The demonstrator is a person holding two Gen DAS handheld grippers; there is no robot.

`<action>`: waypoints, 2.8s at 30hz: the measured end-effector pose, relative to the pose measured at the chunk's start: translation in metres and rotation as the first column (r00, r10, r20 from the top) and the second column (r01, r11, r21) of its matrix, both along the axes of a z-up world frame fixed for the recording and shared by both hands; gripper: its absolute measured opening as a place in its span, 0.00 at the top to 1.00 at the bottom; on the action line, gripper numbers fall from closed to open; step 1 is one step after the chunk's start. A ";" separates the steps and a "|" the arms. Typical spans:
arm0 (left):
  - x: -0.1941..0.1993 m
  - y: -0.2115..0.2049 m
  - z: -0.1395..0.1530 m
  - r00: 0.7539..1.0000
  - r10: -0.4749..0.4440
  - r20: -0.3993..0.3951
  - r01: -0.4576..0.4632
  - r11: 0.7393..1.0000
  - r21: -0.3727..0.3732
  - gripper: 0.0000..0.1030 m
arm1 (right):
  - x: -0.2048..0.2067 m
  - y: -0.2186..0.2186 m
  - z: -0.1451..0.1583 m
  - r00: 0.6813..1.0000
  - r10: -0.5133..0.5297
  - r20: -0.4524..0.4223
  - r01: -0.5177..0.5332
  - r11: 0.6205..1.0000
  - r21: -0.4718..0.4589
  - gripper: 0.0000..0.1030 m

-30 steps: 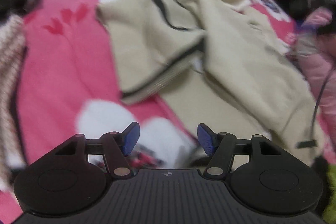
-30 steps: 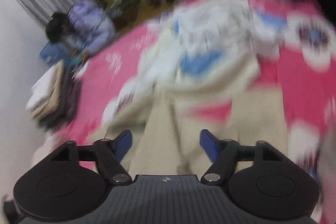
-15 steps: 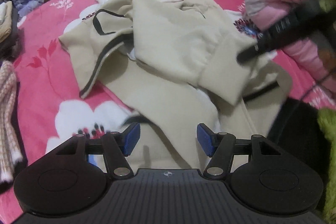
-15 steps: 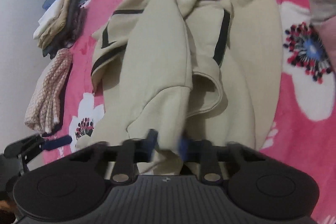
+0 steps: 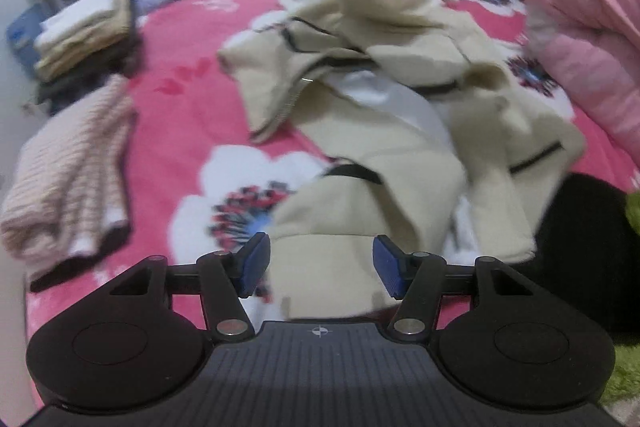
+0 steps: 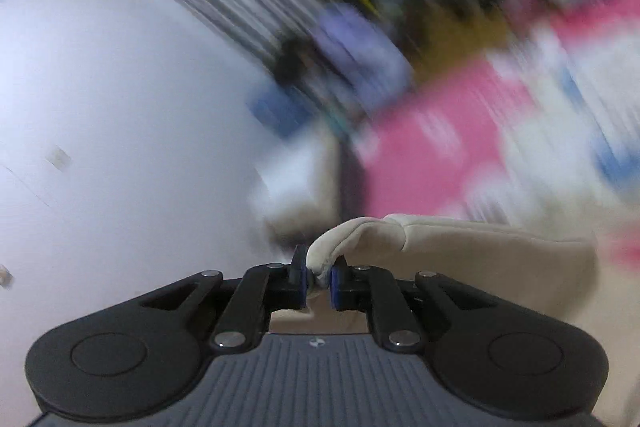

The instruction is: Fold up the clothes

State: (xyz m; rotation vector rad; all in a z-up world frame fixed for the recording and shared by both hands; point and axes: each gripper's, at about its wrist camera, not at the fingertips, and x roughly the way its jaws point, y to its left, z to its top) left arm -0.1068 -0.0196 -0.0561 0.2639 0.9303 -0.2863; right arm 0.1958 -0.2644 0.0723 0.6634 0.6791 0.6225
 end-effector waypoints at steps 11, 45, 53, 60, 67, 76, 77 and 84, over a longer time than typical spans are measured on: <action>0.101 -0.051 -0.021 0.968 -0.251 0.014 0.252 0.967 -0.030 0.44 | -0.125 -0.100 -0.070 0.976 -0.214 0.026 0.213 0.934 -0.287 0.22; 0.238 -0.217 -0.017 0.794 -0.595 0.123 0.594 0.803 0.051 0.96 | -0.182 -0.127 -0.175 0.940 -0.300 -0.165 0.227 0.907 -0.355 0.51; 0.249 -0.193 0.061 0.861 -0.418 0.289 0.440 0.898 -0.012 0.96 | -0.195 -0.057 -0.185 0.954 -0.203 -0.220 0.117 0.929 -0.351 0.38; 0.238 -0.149 0.118 0.882 -0.276 0.383 0.326 0.943 -0.071 0.96 | -0.181 -0.014 -0.194 0.945 -0.279 -0.172 0.156 0.845 -0.512 0.60; 0.220 -0.099 0.154 0.905 -0.133 0.405 0.207 0.968 -0.145 0.96 | -0.205 -0.010 -0.165 0.943 -0.331 -0.027 0.222 0.687 -0.692 0.67; 0.175 -0.032 0.242 0.822 0.057 0.567 0.100 0.965 -0.242 0.96 | -0.222 -0.021 -0.043 0.849 -0.270 0.454 0.527 0.384 -0.758 0.89; 0.169 -0.025 0.254 0.803 0.071 0.592 0.096 0.964 -0.246 0.96 | -0.222 -0.024 -0.020 0.820 -0.256 0.512 0.572 0.364 -0.735 0.89; 0.102 0.006 0.345 0.617 0.132 0.776 0.094 0.966 -0.239 0.95 | -0.241 -0.028 0.124 0.608 -0.143 0.781 0.770 0.347 -0.535 0.89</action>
